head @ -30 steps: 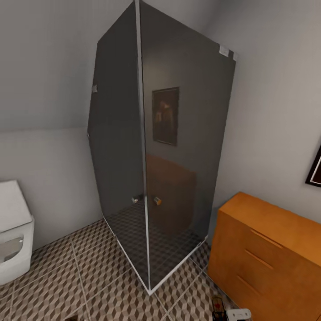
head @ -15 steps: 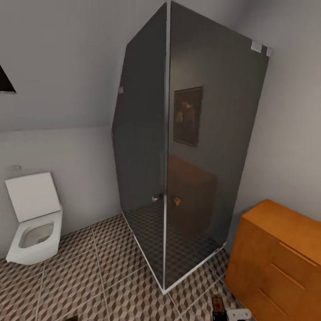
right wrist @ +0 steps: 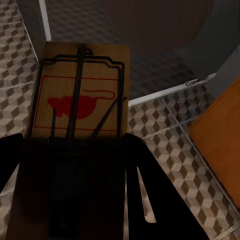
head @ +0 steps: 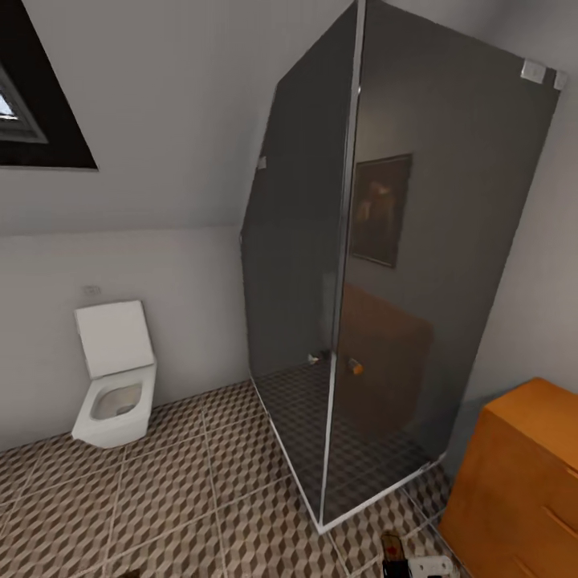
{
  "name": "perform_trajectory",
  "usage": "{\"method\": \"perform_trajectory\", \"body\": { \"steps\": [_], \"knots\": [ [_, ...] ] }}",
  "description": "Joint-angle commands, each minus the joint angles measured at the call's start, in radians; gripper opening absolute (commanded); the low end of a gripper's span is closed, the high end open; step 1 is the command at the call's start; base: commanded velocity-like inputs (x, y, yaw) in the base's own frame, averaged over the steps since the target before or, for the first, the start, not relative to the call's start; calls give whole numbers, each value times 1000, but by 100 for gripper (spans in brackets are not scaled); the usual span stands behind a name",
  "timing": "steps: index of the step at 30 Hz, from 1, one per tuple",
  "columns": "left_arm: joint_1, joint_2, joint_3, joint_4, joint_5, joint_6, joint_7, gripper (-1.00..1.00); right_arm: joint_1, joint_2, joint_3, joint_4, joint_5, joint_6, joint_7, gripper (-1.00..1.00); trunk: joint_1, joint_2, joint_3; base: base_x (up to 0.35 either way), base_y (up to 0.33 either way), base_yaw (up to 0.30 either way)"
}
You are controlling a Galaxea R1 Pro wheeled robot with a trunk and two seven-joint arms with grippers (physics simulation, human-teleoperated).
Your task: Take the four mousetraps from the cabinet in the bathroom and place them on the bathroom floor. Make sure all four end up on the same floor surface, and ensure that at least two of them are either under or directly next to the same bathroom sink.
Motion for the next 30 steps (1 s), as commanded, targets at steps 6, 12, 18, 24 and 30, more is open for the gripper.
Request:
{"method": "perform_trajectory", "body": {
  "steps": [6,12,18,24,30],
  "knots": [
    [-1,-1,-8,4,2,-5,6,-100,-1,1,2,4,8,-4,-9,-100,0,-1,0,0,0,300],
    [-1,-1,-8,4,3,-5,6,-100,-1,1,3,4,9,-3,-7,-100,0,-1,0,0,12,300],
    [-1,0,-8,4,3,-5,6,-100,-1,1,4,4,10,-3,-7,-100,0,-1,0,0,206,300],
    [-1,0,-8,4,3,-4,6,-100,-1,1,5,3,10,-3,-7,-100,0,-1,0,0,305,290],
    [-1,0,-8,4,3,-3,6,-100,-1,0,6,4,10,-3,-7,-100,0,-1,0,0,319,60]
  ]
}}
